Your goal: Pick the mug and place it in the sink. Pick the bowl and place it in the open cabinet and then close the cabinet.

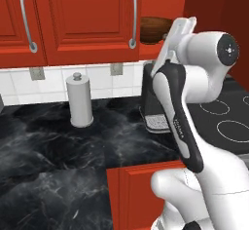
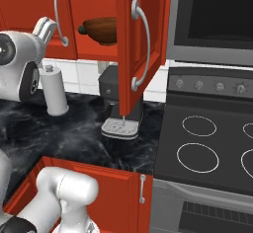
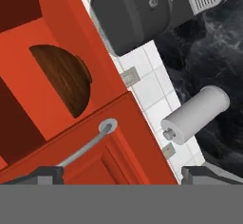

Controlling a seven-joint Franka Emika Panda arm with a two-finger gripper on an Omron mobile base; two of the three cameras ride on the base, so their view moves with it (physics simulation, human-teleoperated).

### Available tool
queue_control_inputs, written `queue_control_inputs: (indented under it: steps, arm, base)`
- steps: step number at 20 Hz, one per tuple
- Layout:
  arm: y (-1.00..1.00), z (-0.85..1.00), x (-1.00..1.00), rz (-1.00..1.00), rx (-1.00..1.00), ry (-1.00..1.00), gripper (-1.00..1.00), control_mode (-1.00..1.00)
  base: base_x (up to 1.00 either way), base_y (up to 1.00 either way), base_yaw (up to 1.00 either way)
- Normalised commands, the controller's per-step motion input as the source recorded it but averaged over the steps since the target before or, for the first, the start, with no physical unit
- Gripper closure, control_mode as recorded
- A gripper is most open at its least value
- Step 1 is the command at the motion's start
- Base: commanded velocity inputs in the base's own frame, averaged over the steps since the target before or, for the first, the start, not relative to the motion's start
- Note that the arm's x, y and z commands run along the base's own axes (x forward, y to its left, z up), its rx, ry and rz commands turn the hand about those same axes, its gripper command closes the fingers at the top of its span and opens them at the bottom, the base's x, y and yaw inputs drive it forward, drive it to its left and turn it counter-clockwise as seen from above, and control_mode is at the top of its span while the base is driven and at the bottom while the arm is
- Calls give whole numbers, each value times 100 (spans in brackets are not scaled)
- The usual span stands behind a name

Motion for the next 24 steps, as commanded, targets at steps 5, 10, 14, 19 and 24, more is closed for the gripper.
queue_control_inputs:
  steps: [5,10,14,19,24]
  arm:
    - [-40,1,-100,0,2,0,-100,-100]
    - [-19,6,-100,-1,1,0,-100,-100]
    - [-25,13,-100,-4,1,0,-100,-100]
    - [-45,29,-73,-4,2,3,-100,-100]
    - [-44,31,-54,0,6,13,-100,-100]
  base:
    - [0,0,0]
    - [0,0,0]
    - [0,0,0]
    - [0,0,0]
    - [0,0,0]
